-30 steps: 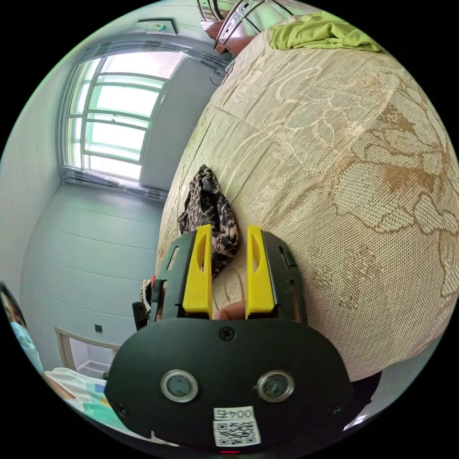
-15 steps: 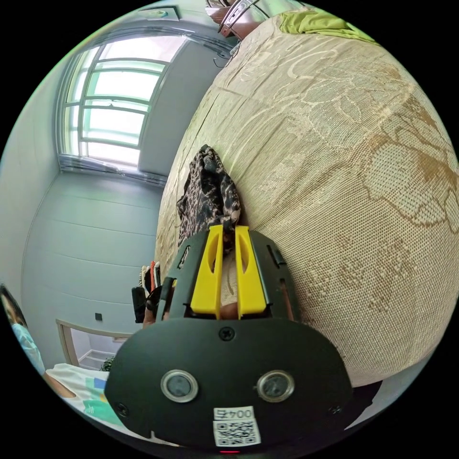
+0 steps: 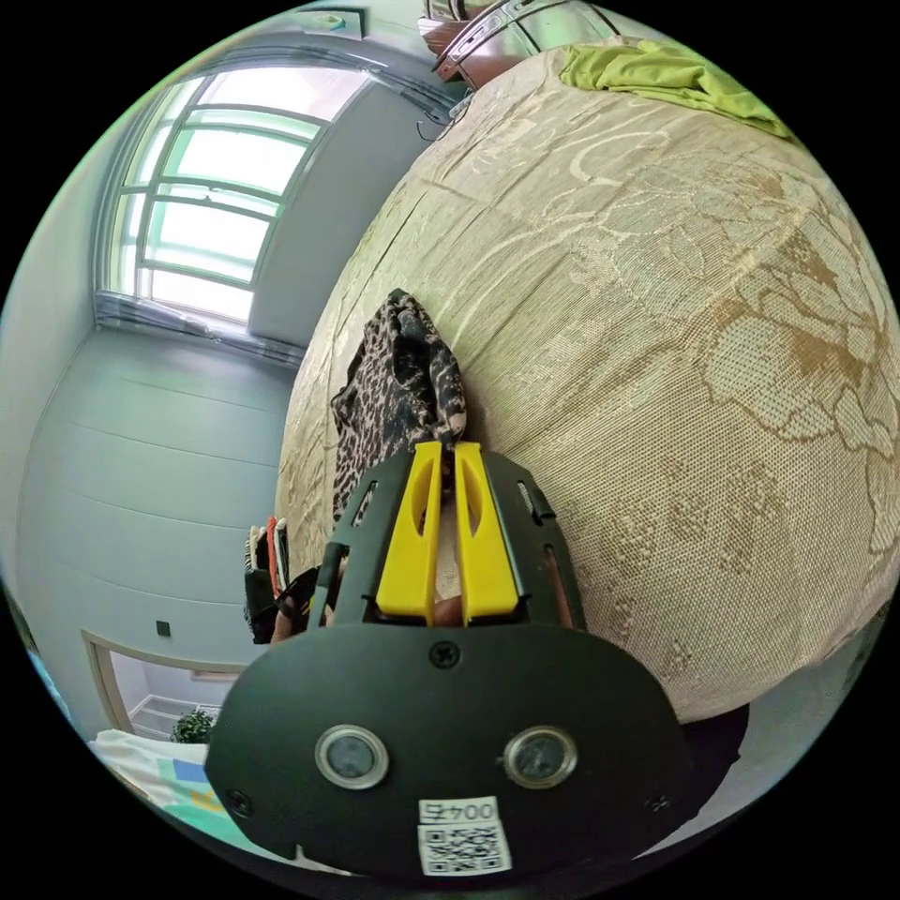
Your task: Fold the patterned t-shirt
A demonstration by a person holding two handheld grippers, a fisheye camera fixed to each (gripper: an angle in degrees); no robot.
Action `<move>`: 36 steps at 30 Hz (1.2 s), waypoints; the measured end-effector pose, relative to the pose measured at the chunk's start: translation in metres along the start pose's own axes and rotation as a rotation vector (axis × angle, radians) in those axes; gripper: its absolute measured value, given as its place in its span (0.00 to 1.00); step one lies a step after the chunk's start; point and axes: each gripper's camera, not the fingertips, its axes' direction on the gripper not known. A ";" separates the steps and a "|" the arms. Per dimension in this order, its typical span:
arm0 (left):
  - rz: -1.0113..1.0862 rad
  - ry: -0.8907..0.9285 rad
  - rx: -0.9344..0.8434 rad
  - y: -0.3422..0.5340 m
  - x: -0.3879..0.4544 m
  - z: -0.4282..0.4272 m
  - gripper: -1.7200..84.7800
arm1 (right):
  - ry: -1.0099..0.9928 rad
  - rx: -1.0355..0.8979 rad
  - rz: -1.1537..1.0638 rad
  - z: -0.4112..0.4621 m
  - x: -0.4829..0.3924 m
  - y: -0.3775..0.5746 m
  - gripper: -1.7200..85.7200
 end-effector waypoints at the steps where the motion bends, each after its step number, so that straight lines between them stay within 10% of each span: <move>1: 0.004 0.000 -0.004 0.000 0.002 -0.007 0.05 | 0.023 -0.007 -0.006 -0.002 -0.010 0.002 0.06; 15: -0.094 0.161 -0.127 0.063 -0.052 -0.070 0.04 | 0.130 -0.105 -0.064 -0.039 -0.075 0.101 0.11; 28: -0.117 0.258 -0.138 0.037 -0.006 -0.099 0.06 | 0.571 -0.049 -1.268 0.109 -0.349 0.250 0.18; 36: -0.091 0.298 -0.105 0.061 -0.008 -0.099 0.07 | 0.597 -0.152 -1.235 0.146 -0.385 0.202 0.03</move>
